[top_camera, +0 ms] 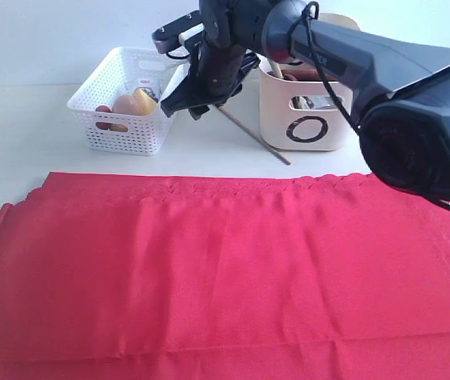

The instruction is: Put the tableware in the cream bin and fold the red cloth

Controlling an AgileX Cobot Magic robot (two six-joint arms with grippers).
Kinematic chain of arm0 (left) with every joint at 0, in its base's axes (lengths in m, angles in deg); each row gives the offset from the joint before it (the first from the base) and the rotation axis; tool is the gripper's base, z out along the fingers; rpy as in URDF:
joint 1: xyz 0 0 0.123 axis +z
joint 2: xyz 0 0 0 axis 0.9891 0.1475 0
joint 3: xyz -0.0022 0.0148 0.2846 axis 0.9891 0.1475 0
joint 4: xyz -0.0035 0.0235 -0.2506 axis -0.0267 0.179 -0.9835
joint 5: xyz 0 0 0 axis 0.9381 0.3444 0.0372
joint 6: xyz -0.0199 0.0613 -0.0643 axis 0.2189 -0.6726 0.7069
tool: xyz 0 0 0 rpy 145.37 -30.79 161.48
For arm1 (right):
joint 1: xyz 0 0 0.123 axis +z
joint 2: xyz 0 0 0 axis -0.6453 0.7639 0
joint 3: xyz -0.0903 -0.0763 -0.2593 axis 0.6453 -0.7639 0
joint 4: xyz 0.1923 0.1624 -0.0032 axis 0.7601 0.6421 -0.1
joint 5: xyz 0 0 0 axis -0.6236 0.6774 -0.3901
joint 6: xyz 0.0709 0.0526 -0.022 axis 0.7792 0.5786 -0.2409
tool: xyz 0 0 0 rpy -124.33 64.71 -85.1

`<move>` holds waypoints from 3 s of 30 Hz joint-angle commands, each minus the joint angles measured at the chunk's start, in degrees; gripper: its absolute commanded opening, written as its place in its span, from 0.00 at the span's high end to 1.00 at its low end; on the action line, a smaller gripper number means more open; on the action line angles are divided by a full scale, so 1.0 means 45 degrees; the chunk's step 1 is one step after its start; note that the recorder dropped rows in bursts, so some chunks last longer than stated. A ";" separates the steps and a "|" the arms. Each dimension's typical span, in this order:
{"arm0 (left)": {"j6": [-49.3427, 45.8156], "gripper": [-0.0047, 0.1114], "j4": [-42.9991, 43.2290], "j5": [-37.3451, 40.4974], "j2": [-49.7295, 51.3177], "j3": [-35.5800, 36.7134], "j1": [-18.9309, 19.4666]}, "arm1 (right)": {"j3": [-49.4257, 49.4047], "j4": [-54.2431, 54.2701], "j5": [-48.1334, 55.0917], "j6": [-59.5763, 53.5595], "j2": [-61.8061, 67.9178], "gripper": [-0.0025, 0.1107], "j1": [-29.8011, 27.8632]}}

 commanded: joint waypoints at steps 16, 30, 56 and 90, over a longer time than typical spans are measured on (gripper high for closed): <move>0.0000 0.96 0.0018 -0.0027 -0.0080 0.0038 -0.0014 | 0.0510 -0.2702 -0.0086 0.4012 0.0887 0.57 -0.0528; 0.0000 0.96 0.0018 -0.0027 -0.0080 0.0038 -0.0014 | 0.0510 0.0121 0.0181 0.2563 0.0941 0.57 -0.1331; 0.0000 0.96 0.0018 -0.0027 -0.0080 0.0038 -0.0014 | 0.0510 0.3642 0.1762 -0.1218 0.1558 0.94 -0.1262; 0.0000 0.96 0.0018 -0.0027 -0.0080 0.0038 -0.0014 | 0.0516 -0.0330 -0.0071 0.0933 -0.3371 0.98 -0.4021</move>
